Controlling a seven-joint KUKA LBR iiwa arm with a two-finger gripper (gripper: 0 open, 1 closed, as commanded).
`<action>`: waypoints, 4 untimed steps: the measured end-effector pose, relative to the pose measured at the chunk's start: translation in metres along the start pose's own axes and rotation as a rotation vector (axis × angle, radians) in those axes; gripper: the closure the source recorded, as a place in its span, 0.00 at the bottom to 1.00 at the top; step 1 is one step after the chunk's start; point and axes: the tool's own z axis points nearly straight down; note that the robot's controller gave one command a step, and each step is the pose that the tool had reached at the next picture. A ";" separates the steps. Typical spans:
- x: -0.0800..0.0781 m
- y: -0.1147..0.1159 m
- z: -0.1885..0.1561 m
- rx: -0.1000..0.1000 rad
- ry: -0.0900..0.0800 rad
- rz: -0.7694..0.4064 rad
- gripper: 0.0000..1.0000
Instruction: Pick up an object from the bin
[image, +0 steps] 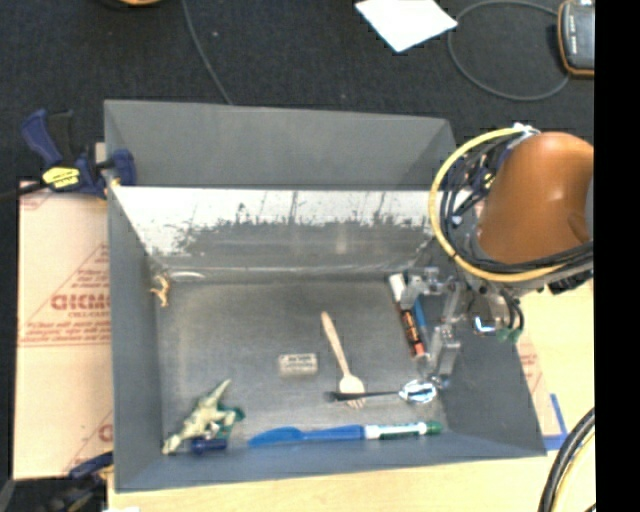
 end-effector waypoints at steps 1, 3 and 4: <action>-0.001 0.000 -0.004 0.001 -0.008 -0.005 0.00; 0.017 -0.021 0.072 0.004 -0.023 0.010 0.00; 0.027 -0.024 0.123 0.003 -0.002 -0.032 0.00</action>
Offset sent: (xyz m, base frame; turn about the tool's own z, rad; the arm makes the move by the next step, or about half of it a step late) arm -0.0260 -0.0218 -0.1529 -0.0077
